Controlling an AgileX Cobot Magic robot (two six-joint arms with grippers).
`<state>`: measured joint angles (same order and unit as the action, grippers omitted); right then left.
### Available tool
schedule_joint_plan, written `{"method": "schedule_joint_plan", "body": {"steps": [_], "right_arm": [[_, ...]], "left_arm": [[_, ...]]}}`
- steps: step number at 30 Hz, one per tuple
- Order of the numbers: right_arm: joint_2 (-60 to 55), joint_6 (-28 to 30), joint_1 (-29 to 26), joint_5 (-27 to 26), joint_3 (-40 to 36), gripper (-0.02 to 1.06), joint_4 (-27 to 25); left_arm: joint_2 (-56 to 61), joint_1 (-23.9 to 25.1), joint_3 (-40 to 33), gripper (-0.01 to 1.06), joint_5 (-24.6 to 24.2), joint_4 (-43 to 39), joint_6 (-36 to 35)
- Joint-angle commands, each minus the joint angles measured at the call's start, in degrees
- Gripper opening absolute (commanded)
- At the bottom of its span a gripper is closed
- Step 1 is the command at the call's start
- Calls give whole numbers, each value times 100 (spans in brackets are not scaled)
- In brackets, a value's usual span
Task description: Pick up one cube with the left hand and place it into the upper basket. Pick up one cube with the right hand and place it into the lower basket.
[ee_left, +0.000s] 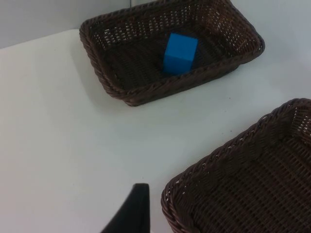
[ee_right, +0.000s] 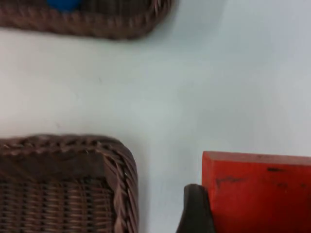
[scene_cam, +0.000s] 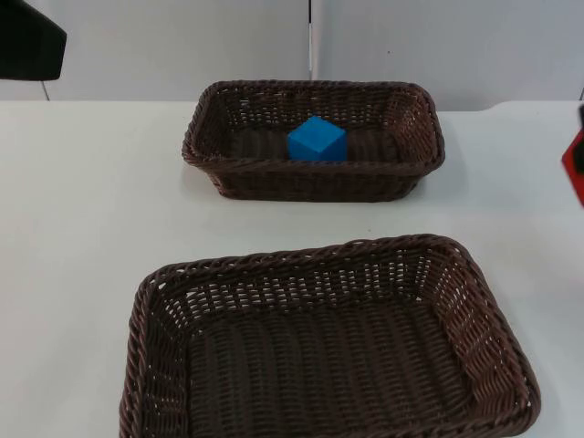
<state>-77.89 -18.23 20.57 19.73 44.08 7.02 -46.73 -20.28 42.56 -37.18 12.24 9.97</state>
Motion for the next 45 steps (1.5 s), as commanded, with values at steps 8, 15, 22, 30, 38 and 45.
{"method": "schedule_joint_plan", "body": {"steps": [8,15,22,30,38,45], "right_arm": [[342,329,13,91,34,0,32],[355,366,13,170,34,0,32],[355,480,13,202,34,0,21],[355,480,13,573,34,0,-7],[355,639,35,783,34,0,-323],[355,923,813,698,34,0,-460]], "left_arm": [[42,-27,-23,99,27,32,-18],[42,-27,-23,99,27,32,-18],[42,-27,-23,99,27,44,-18],[42,-27,-23,99,27,44,-18],[42,-27,-23,99,27,44,-18],[42,-27,-23,99,27,44,-18]]}}
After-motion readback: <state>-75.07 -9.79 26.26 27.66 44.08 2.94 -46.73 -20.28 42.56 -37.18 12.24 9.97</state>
